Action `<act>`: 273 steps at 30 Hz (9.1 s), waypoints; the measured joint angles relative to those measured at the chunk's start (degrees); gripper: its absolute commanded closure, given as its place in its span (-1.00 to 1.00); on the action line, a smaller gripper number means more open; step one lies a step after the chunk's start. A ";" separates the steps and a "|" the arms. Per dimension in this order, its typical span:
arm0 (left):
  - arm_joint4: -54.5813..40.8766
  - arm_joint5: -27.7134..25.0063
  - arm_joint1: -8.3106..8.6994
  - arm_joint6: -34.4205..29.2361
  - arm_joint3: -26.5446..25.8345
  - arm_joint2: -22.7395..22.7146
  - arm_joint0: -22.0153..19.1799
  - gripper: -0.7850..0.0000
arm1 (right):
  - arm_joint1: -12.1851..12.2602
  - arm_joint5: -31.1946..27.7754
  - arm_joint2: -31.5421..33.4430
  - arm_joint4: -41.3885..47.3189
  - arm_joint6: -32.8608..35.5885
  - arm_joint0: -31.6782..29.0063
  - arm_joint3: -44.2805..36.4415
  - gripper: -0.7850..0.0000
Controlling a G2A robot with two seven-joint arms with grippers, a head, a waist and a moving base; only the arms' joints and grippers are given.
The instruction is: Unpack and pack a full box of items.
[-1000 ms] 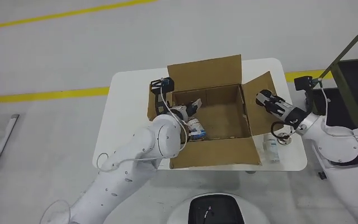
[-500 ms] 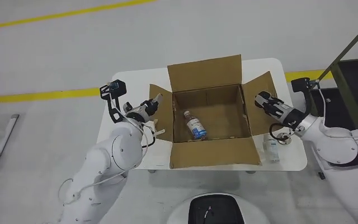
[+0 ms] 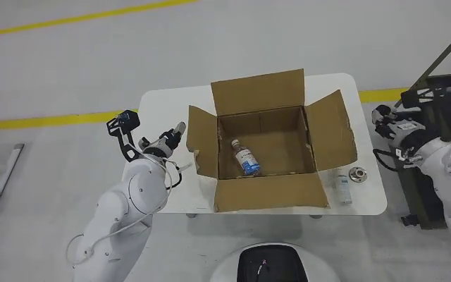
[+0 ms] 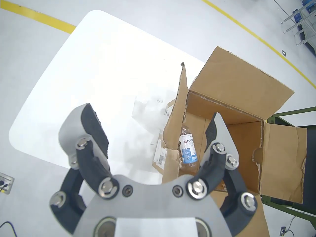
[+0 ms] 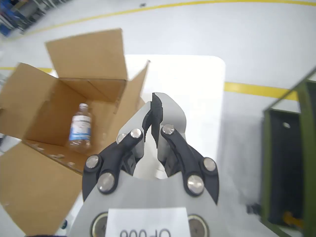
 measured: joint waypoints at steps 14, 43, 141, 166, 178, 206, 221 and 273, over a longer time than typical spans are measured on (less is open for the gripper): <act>0.00 0.00 0.00 0.00 0.00 0.00 0.00 -1.00 | 0.33 3.19 -11.39 -17.89 26.57 2.88 6.66 1.00; 0.00 0.00 0.00 0.00 0.00 0.00 0.00 -1.00 | -0.96 9.88 -16.73 -14.69 25.42 1.01 5.23 0.30; 0.00 0.00 0.00 0.00 0.00 0.00 0.00 -1.00 | -4.93 -2.27 -42.45 9.68 10.68 29.88 17.42 1.00; 0.00 0.00 0.00 0.00 0.00 0.00 0.00 -1.00 | -17.39 0.63 -64.58 14.22 3.64 49.60 54.51 0.16; 0.00 0.00 0.00 0.00 0.00 0.00 0.00 -1.00 | -17.66 -2.56 -62.19 13.75 4.80 50.31 54.31 0.03; 0.00 0.00 0.00 0.00 0.00 0.00 0.00 -1.00 | -2.88 -1.21 -3.51 -22.50 36.31 8.75 -3.57 0.94; 0.00 0.00 0.00 0.00 0.00 0.00 0.00 -1.00 | -2.90 -5.94 -7.46 -14.95 37.43 6.41 11.95 0.24; 0.00 0.00 0.00 0.00 0.00 0.00 0.00 -1.00 | -3.41 -2.95 -18.84 -15.44 28.79 14.13 27.52 0.35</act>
